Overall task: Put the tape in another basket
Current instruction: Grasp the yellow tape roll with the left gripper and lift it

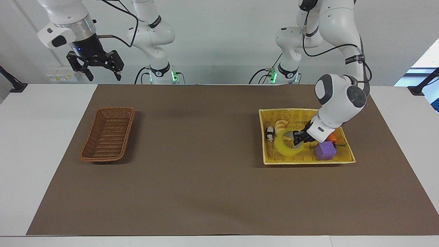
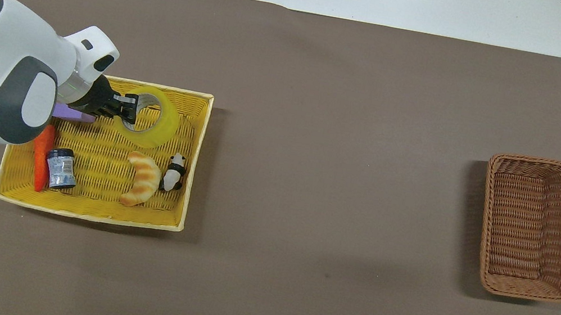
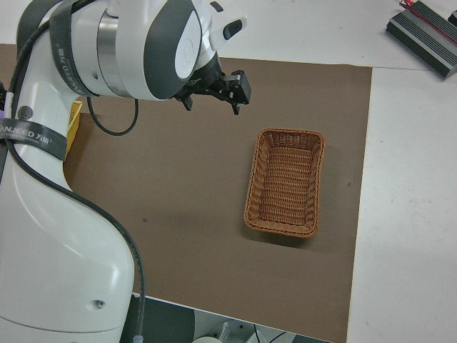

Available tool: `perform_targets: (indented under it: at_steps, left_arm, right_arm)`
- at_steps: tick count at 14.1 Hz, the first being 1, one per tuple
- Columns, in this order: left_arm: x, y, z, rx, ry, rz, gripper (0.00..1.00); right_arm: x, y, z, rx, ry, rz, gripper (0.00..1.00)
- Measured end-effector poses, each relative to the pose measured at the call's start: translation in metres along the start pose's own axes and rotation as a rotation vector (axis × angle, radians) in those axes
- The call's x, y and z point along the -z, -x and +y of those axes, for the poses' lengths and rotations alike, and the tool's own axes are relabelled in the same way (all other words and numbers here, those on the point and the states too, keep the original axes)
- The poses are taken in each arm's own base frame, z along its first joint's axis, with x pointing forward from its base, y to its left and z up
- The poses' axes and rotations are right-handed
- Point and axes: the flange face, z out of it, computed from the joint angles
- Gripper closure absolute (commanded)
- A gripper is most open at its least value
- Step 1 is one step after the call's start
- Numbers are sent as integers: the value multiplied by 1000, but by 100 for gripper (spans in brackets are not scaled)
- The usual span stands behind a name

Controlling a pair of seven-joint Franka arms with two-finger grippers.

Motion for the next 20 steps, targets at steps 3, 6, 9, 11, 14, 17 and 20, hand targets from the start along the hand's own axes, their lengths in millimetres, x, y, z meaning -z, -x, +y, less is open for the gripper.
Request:
perform_targets:
  at_steps: [3,6,9,11,14,17,20]
  left_arm:
    - [30,5,-1,13,6,30,100]
    - [61,10,-2,28,11,36,100]
    - [93,11,5,50,18,48,100]
    - [102,12,8,55,20,55,100]
    - [118,18,12,49,21,52,100]
    - [130,21,15,43,22,50,100]
    - [132,21,15,51,23,51,100]
  right_arm:
    - [0,0,0,0,0,0,0]
    - [0,0,0,0,0,0,0]
    - [0,0,0,0,0,0,0]
    - [0,0,0,0,0,0,0]
    - [0,0,-1,2,0,-1,0]
    - [-1,0,-8,15,0,-3,0]
    - [-14,-2,-29,52,-22,-17,0]
